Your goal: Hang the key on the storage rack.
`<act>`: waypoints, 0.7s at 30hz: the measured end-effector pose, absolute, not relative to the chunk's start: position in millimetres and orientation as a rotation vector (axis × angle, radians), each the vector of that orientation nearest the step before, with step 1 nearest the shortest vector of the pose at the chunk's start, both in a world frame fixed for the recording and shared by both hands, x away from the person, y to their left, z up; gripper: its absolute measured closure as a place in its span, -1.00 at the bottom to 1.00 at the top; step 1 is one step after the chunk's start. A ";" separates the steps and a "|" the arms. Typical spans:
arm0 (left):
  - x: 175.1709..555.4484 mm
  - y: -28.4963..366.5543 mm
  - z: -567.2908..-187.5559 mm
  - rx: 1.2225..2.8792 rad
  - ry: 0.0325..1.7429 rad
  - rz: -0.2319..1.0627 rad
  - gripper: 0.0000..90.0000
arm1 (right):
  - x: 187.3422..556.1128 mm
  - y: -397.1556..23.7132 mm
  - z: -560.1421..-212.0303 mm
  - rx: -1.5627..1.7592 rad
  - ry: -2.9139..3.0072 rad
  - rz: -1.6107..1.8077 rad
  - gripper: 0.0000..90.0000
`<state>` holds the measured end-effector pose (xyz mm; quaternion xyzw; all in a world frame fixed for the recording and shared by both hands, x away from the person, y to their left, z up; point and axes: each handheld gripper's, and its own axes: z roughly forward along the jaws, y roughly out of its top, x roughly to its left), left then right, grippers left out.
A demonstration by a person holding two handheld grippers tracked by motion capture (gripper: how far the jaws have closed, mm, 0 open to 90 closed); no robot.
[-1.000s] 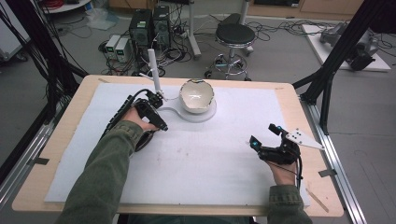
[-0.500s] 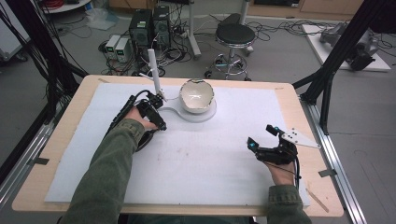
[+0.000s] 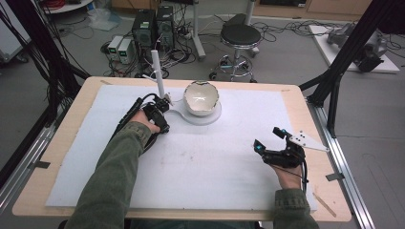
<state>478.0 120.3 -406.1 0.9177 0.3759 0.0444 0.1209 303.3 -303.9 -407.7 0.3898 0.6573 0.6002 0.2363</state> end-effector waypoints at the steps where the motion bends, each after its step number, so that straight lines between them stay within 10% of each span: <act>1: 478.5 117.8 -405.7 2.700 1.083 0.131 0.46 | 303.1 -304.0 -407.6 1.074 1.803 1.646 -0.98; 21: 473.4 115.7 -400.4 2.721 1.055 0.152 0.56 | 303.5 -303.6 -408.1 1.065 1.806 1.633 -0.98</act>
